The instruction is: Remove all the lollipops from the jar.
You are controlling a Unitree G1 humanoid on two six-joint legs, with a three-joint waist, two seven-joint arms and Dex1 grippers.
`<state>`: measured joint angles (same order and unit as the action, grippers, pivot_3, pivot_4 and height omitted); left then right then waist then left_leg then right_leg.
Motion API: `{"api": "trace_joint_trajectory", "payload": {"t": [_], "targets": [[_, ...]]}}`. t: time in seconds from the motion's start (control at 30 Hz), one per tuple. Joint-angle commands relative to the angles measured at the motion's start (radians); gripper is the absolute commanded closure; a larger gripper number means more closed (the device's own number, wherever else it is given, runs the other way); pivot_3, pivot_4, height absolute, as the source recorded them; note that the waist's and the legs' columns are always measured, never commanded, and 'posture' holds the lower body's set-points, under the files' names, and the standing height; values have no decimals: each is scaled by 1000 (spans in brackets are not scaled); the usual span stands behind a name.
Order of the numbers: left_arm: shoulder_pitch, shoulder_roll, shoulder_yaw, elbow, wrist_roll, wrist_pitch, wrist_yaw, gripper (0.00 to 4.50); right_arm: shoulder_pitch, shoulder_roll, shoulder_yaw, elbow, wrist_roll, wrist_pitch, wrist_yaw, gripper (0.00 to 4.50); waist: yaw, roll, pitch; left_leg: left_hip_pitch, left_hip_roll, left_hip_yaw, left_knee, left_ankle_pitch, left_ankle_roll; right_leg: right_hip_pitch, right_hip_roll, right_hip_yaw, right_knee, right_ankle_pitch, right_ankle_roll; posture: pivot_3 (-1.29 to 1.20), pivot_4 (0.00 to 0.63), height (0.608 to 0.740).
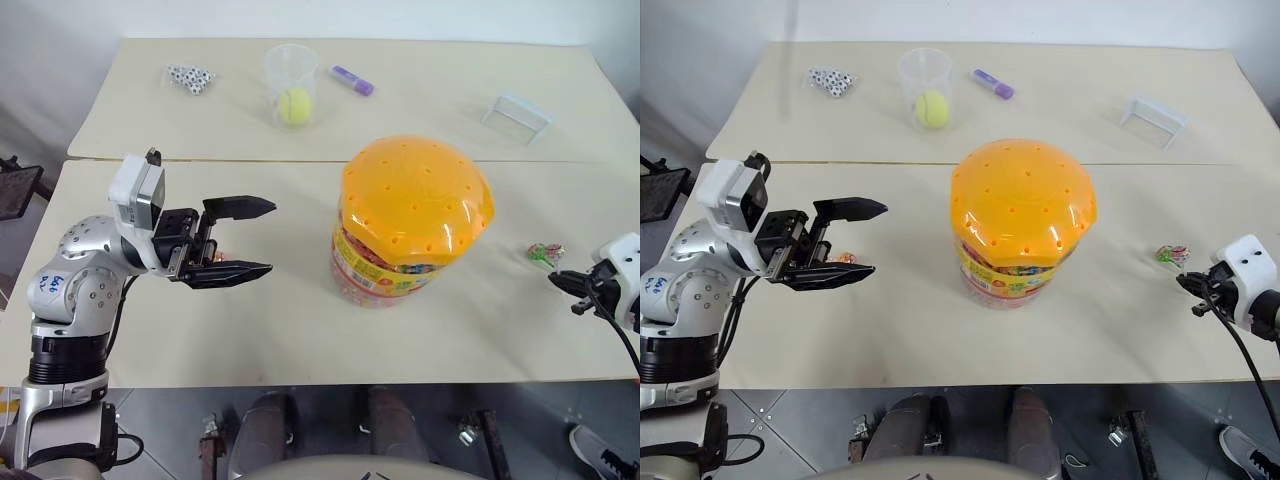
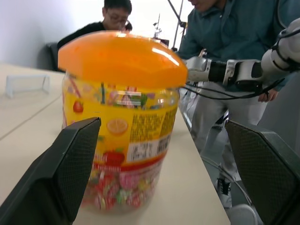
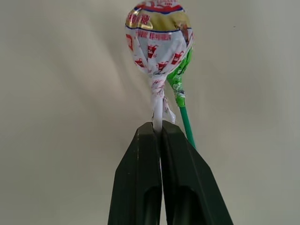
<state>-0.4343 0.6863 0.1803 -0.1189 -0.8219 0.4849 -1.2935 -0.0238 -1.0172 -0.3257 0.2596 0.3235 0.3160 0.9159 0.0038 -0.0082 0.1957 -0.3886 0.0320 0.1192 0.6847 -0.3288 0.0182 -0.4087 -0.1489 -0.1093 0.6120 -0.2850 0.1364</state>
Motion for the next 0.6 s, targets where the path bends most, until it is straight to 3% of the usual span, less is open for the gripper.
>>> {"api": "trace_joint_trajectory", "payload": {"t": [0.03, 0.2, 0.33, 0.47, 0.6], "targets": [[14, 7, 28, -32, 12, -30, 14, 0, 19, 2, -83, -47, 46, -39, 50, 3103, 2, 0, 0, 0, 0, 0, 0, 0, 0, 0, 0, 0, 0, 0, 0, 0, 150, 740], [42, 3, 37, -18, 55, -60, 60, 0, 27, 58, -180, -165, 181, -135, 177, 1419, 1, 0, 0, 1, 0, 0, 0, 0, 0, 0, 0, 0, 0, 0, 0, 0, 150, 740], [92, 13, 46, 44, 155, -118, 131, 0, -35, 174, -226, -314, 356, -189, 251, 100, -4, 0, 0, 1, 0, 0, 0, 0, 0, 0, 0, 0, 1, 0, 0, 0, 150, 740], [161, 3, 63, 87, 258, -233, 192, 0, -20, 178, -150, -393, 348, -195, 340, 40, -3, 0, 0, 2, 0, 0, -1, 0, 0, 0, 0, 0, 1, 0, 0, 0, 150, 740], [239, -10, 93, 75, 307, -295, 264, 0, -66, 221, -83, -320, 283, -307, 382, 40, 5, 0, 0, 1, 0, 0, 0, -1, 0, 0, 0, 0, 0, 0, 0, 0, 150, 740]]}}
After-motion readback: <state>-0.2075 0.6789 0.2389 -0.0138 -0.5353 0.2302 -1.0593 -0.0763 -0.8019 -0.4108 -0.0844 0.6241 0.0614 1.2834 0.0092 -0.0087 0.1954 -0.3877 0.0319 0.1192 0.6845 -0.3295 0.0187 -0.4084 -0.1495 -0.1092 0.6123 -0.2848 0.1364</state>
